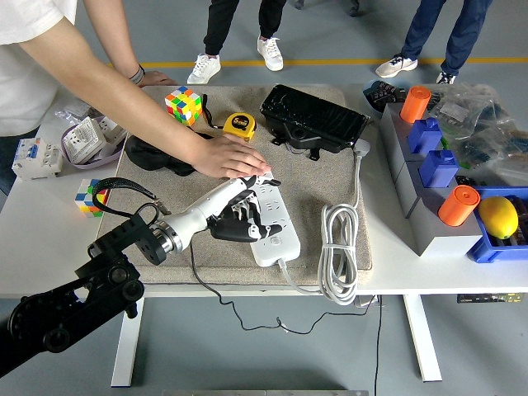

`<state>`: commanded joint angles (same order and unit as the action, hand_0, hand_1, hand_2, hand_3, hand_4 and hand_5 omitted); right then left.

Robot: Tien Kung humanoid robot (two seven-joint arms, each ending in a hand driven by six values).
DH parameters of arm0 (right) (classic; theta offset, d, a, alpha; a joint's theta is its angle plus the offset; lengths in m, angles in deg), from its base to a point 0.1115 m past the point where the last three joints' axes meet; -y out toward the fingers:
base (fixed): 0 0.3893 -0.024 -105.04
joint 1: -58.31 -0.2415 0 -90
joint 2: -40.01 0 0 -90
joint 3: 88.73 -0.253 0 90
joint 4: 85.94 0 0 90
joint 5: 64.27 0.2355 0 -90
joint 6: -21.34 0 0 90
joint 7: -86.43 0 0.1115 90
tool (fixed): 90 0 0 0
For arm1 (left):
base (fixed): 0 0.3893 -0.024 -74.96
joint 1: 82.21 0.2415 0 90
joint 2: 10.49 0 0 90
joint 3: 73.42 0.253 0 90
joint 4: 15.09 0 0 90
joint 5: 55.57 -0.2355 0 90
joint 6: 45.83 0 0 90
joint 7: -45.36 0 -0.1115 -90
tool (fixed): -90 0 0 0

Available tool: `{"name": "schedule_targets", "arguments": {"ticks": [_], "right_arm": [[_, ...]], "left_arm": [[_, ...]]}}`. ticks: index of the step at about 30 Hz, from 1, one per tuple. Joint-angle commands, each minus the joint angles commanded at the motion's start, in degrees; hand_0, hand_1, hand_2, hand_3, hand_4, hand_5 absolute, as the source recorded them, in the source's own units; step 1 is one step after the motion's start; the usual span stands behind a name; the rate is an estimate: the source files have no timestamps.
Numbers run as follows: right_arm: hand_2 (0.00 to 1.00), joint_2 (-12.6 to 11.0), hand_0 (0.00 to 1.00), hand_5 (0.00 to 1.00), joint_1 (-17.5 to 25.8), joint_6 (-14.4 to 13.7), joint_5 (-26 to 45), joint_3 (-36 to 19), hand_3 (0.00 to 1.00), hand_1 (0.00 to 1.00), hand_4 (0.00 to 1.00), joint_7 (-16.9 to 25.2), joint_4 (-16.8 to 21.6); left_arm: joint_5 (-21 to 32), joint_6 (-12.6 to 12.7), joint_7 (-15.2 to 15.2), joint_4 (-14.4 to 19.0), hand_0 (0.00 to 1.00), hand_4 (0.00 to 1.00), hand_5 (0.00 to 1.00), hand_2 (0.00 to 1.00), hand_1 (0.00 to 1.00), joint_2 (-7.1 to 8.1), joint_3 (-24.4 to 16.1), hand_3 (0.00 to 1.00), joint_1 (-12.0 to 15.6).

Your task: Put the plug near the board,insert it into the board,press the button,pull the plug out

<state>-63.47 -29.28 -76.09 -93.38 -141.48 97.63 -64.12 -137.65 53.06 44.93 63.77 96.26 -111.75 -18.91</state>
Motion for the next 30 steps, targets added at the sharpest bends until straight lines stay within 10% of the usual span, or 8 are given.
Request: {"name": "schedule_targets", "arguments": {"ticks": [2,6,7,25,26,30], "right_arm": [[0.543,0.02,0.605,0.254,-0.02,0.00,-0.08,-0.11,0.544,0.588,0.820,0.00,0.05],[0.543,0.06,0.605,0.254,0.02,0.01,-0.09,-0.08,0.544,0.588,0.820,-0.02,0.03],[0.544,0.07,0.606,0.253,0.05,0.01,-0.08,-0.07,0.545,0.588,0.821,-0.02,0.01],[0.543,0.00,0.606,0.253,0.02,0.01,-0.13,-0.18,0.544,0.587,0.820,-0.02,0.07],[0.543,0.00,0.606,0.252,0.02,0.00,-0.14,-0.19,0.544,0.587,0.821,-0.02,0.08],[0.543,-0.04,0.606,0.252,0.03,-0.02,-0.17,-0.13,0.544,0.587,0.821,-0.02,0.09]], "left_arm": [[-0.20,2.00,-1.96,-0.73,0.447,0.962,0.552,0.629,0.575,-0.21,0.01,0.678,-0.19],[-2.66,3.95,-2.15,-2.27,0.447,0.962,0.552,0.629,0.575,-0.93,-0.18,0.678,-0.56],[-3.46,4.40,-1.88,-2.66,0.728,0.986,0.489,0.749,0.725,-1.12,-0.20,0.737,-0.67],[-23.30,6.60,6.07,-10.86,0.760,0.998,0.460,0.794,0.768,-4.52,0.42,0.776,-3.01],[-23.86,6.51,6.52,-11.15,0.631,0.998,0.413,0.714,0.673,-4.61,0.53,0.746,-3.11],[-26.11,6.05,8.96,-12.91,0.631,0.998,0.413,0.714,0.673,-5.07,1.11,0.746,-3.75]]}}
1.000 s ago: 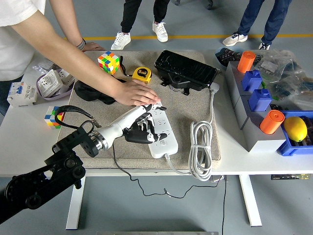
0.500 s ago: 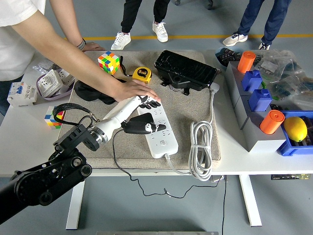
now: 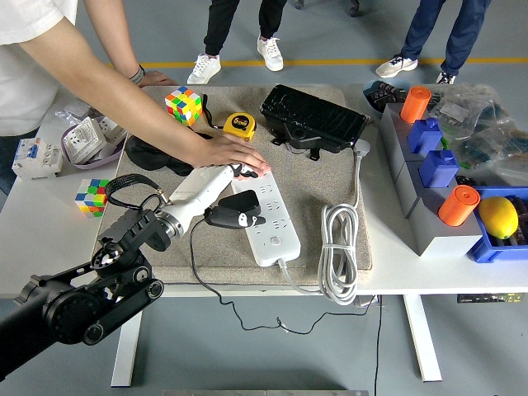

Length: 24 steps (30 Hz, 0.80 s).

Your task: Put the plug near the board,insert it into the board,press the button,pull the plug out

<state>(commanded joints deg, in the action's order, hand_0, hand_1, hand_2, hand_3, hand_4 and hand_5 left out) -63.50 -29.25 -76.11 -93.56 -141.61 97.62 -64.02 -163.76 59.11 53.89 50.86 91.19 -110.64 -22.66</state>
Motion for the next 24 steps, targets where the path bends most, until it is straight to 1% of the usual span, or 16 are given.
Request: {"name": "schedule_targets", "arguments": {"ticks": [1,2,7,8,13,14,19,20,24], "right_arm": [[0.543,-0.01,0.606,0.252,-0.02,0.00,-0.01,-0.01,0.544,0.587,0.821,0.00,0.01],[0.543,0.00,0.606,0.252,-0.03,0.00,-0.03,-0.04,0.544,0.588,0.822,-0.01,0.03],[0.543,0.00,0.606,0.252,-0.02,0.00,-0.09,-0.15,0.544,0.588,0.822,-0.03,0.07],[0.544,-0.01,0.606,0.251,-0.02,0.00,-0.09,-0.14,0.545,0.587,0.823,-0.02,0.07],[0.544,-0.11,0.606,0.251,-0.04,-0.01,-0.06,0.10,0.545,0.587,0.823,0.00,0.07],[0.544,-0.13,0.606,0.250,-0.04,0.00,-0.04,0.14,0.545,0.587,0.823,0.01,0.07],[0.544,-0.32,0.606,0.250,-0.15,0.04,-0.01,0.46,0.545,0.587,0.823,0.01,0.11],[0.544,-0.34,0.606,0.249,-0.19,0.04,-0.03,0.46,0.545,0.587,0.825,0.01,0.15],[0.544,-0.39,0.606,0.249,-0.16,0.05,-0.20,0.32,0.545,0.587,0.825,0.02,0.28]], "left_arm": [[-0.10,-0.16,0.38,-0.39,0.631,0.998,0.413,0.714,0.673,-0.10,0.12,0.746,-0.18],[-0.04,-0.35,0.77,-0.79,0.544,0.998,0.391,0.656,0.604,-0.19,0.30,0.711,-0.37],[-0.34,-0.34,1.32,-2.21,0.544,0.998,0.391,0.656,0.604,-0.48,0.87,0.711,-0.93],[-0.35,-0.33,1.39,-2.40,0.433,0.978,0.360,0.551,0.538,-0.52,0.90,0.604,-0.97],[-0.34,0.64,1.15,-3.04,0.433,0.978,0.360,0.551,0.538,-0.62,1.31,0.604,-1.16],[-0.26,0.79,1.13,-3.17,0.365,0.947,0.299,0.518,0.489,-0.65,1.41,0.553,-1.21],[-0.19,1.53,0.89,-3.93,0.365,0.947,0.299,0.518,0.489,-0.83,1.86,0.553,-1.45],[-0.30,1.68,0.84,-4.03,0.285,0.875,0.115,0.483,0.444,-0.87,1.97,0.532,-1.49],[-0.63,2.37,0.68,-4.36,0.285,0.875,0.115,0.483,0.444,-0.97,2.44,0.532,-1.65]]}}
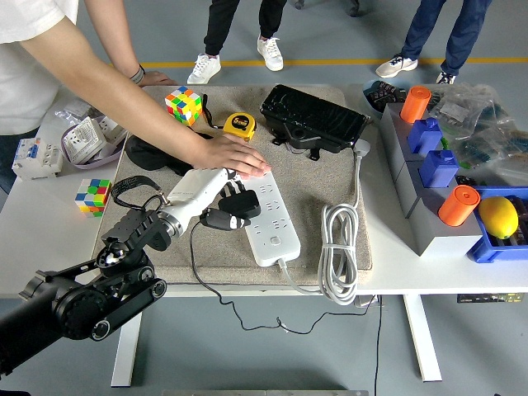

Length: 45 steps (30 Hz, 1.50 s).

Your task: Put the plug near the board,insert it into the board,press the button,pull the plug out

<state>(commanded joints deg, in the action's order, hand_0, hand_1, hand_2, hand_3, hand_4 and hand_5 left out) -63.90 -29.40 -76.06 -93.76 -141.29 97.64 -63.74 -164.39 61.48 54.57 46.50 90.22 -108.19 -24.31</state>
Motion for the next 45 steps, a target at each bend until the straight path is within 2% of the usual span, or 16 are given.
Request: {"name": "schedule_targets", "arguments": {"ticks": [1,2,4,7,8,10,18,26,29,35,43,44,45], "right_arm": [[0.544,-0.02,0.606,0.249,0.01,0.00,-0.02,-0.04,0.545,0.587,0.825,0.01,0.00],[0.544,-0.06,0.607,0.248,0.02,-0.01,-0.03,-0.05,0.545,0.587,0.824,0.02,0.01],[0.544,-0.11,0.607,0.248,0.06,-0.01,-0.07,-0.04,0.545,0.587,0.824,0.03,0.03],[0.544,-0.14,0.607,0.248,0.21,-0.02,-0.11,0.01,0.545,0.587,0.824,0.05,-0.02],[0.543,-0.14,0.607,0.246,0.24,-0.02,-0.11,0.02,0.545,0.587,0.824,0.05,-0.03],[0.543,-0.13,0.607,0.246,0.38,-0.03,-0.20,-0.05,0.545,0.587,0.824,0.06,-0.01],[0.544,0.21,0.606,0.246,0.81,-0.01,-0.26,-0.38,0.545,0.587,0.824,0.05,-0.04],[0.544,0.19,0.606,0.245,1.20,0.01,-0.30,-0.84,0.545,0.587,0.827,0.12,-0.06],[0.544,0.16,0.606,0.245,1.23,0.03,-0.32,-1.06,0.545,0.587,0.827,0.16,-0.07],[0.544,0.21,0.606,0.245,1.09,0.09,-0.44,-1.27,0.546,0.587,0.826,0.16,-0.02],[0.544,0.28,0.606,0.244,1.13,0.11,-0.66,-1.79,0.545,0.587,0.827,0.19,0.05],[0.544,0.27,0.606,0.245,1.14,0.10,-0.70,-1.85,0.545,0.587,0.827,0.21,0.07],[0.544,0.26,0.606,0.245,1.15,0.10,-0.73,-1.91,0.545,0.587,0.827,0.22,0.07]], "left_arm": [[0.20,0.28,-0.16,-0.16,0.285,0.875,0.115,0.483,0.444,-0.01,0.12,0.532,-0.02],[0.51,0.97,-0.64,-0.33,0.242,0.826,0.045,0.410,0.385,0.01,0.26,0.519,0.02],[1.16,1.89,-1.27,-0.43,0.242,0.826,0.045,0.410,0.385,0.06,0.36,0.519,0.13],[4.60,4.45,-4.22,-0.67,0.242,0.826,0.045,0.410,0.385,0.18,0.15,0.519,0.44],[5.92,4.67,-4.84,-0.73,0.239,0.813,0.039,0.365,0.380,0.23,0.04,0.510,0.50],[8.62,5.50,-6.57,-0.88,0.239,0.813,0.039,0.365,0.380,0.33,-0.30,0.510,0.69],[11.31,5.97,-9.25,-0.70,0.233,0.812,0.039,0.363,0.370,0.44,-1.96,0.510,1.91],[14.38,6.27,-13.41,-2.40,0.237,0.823,0.053,0.373,0.373,1.58,-6.82,0.509,2.93],[15.74,5.59,-13.60,-3.16,0.237,0.823,0.053,0.373,0.373,2.14,-8.70,0.509,3.30],[15.24,4.28,-13.27,-4.85,0.241,0.826,0.066,0.377,0.372,3.15,-12.58,0.512,4.35],[13.76,3.38,-12.23,-6.76,0.251,0.828,0.074,0.394,0.386,4.14,-13.08,0.515,5.03],[13.58,3.33,-12.14,-6.93,0.305,0.844,0.096,0.483,0.434,4.15,-13.02,0.534,5.07],[13.56,3.20,-12.10,-7.07,0.305,0.844,0.096,0.483,0.434,4.14,-12.95,0.534,5.10]]}}
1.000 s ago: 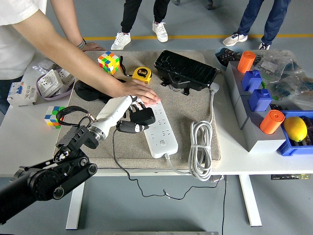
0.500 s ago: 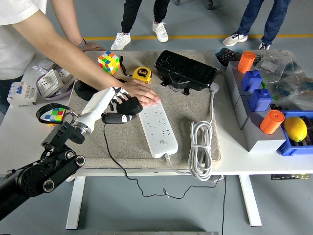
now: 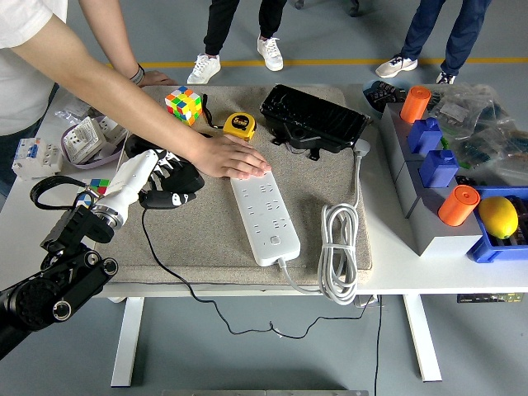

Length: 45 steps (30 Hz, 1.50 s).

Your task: Put the plug near the board,insert it into the board,press the button,pull the plug out

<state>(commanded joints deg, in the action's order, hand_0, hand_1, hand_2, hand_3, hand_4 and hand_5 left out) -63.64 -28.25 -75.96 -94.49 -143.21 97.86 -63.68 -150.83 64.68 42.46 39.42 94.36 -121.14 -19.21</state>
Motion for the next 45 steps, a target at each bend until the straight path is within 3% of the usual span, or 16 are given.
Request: {"name": "schedule_targets", "arguments": {"ticks": [4,5,10,11,16,17,22,23,25,27,28,34,35,37,45], "right_arm": [[0.544,-0.16,0.606,0.245,0.01,0.00,-0.12,-0.06,0.545,0.587,0.827,0.04,0.03],[0.544,-0.21,0.604,0.244,-0.04,0.01,-0.14,-0.02,0.546,0.587,0.827,0.04,0.02],[0.544,-0.23,0.604,0.244,-0.14,0.03,-0.12,0.06,0.546,0.587,0.827,0.04,0.01],[0.543,-0.24,0.606,0.244,-0.17,0.03,-0.11,0.03,0.545,0.587,0.827,0.05,0.02],[0.543,-0.44,0.606,0.244,-0.16,0.06,-0.16,0.13,0.545,0.587,0.827,0.06,0.09],[0.544,-0.47,0.606,0.245,-0.12,0.07,-0.17,0.14,0.545,0.587,0.828,0.06,0.10],[0.544,-0.59,0.606,0.245,0.35,0.08,-0.24,0.03,0.545,0.587,0.828,0.07,0.05],[0.543,-0.59,0.605,0.245,0.50,0.08,-0.28,-0.14,0.546,0.587,0.828,0.09,0.05],[0.543,-0.59,0.605,0.245,0.58,0.10,-0.34,-0.29,0.546,0.587,0.828,0.09,0.03],[0.543,-0.48,0.605,0.245,0.69,0.14,-0.52,-1.03,0.546,0.587,0.828,0.13,0.11],[0.543,-0.48,0.604,0.247,0.70,0.14,-0.53,-1.07,0.545,0.587,0.829,0.13,0.11],[0.543,-0.47,0.604,0.247,1.03,0.19,-0.56,-1.35,0.545,0.587,0.829,0.18,0.03],[0.544,-0.49,0.604,0.247,1.09,0.19,-0.59,-1.34,0.545,0.586,0.829,0.17,0.03],[0.544,-0.53,0.604,0.247,1.12,0.20,-0.69,-1.42,0.545,0.586,0.829,0.16,0.05],[0.543,-0.78,0.605,0.250,0.91,0.21,-0.55,-1.75,0.545,0.586,0.830,0.21,-0.28]], "left_arm": [[-0.17,-0.57,0.30,-0.59,0.305,0.844,0.096,0.483,0.434,-0.04,0.38,0.534,0.32],[-0.26,-0.61,0.35,-0.64,0.330,0.947,0.188,0.522,0.500,-0.06,0.32,0.550,0.39],[-0.67,-1.21,0.77,-0.80,0.330,0.947,0.188,0.522,0.500,-0.13,0.48,0.550,0.31],[-0.66,-1.26,0.81,-0.81,0.353,0.998,0.245,0.546,0.517,-0.11,0.50,0.562,0.32],[-0.74,-1.87,1.23,-1.06,0.353,0.998,0.245,0.546,0.517,-0.03,0.58,0.562,0.52],[-0.66,-2.05,1.30,-1.07,0.433,0.998,0.308,0.586,0.586,0.00,0.55,0.597,0.62],[0.74,-3.02,0.79,-0.85,0.433,0.998,0.308,0.586,0.586,0.23,0.29,0.597,1.30],[0.99,-3.46,0.75,-0.74,0.615,0.998,0.535,0.720,0.695,0.24,-0.03,0.725,1.58],[1.46,-3.84,0.34,-0.45,0.615,0.998,0.535,0.720,0.695,0.24,-0.63,0.725,2.00],[3.84,-4.11,-1.95,0.93,0.615,0.998,0.535,0.720,0.695,0.50,-2.10,0.725,2.96],[4.10,-4.14,-2.22,1.07,0.763,0.998,0.651,0.882,0.844,0.52,-2.29,0.830,3.07],[8.94,-3.68,-7.09,3.29,0.763,0.998,0.651,0.882,0.844,0.50,-6.14,0.830,4.61],[10.09,-3.37,-8.27,3.86,0.807,0.998,0.717,0.946,0.886,0.54,-7.02,0.880,4.87],[12.00,-3.11,-9.95,4.51,0.807,0.998,0.717,0.946,0.886,0.63,-8.02,0.880,5.10],[24.28,-2.23,-16.89,5.42,0.807,0.998,0.720,0.925,0.864,0.43,-11.34,0.867,6.54]]}}
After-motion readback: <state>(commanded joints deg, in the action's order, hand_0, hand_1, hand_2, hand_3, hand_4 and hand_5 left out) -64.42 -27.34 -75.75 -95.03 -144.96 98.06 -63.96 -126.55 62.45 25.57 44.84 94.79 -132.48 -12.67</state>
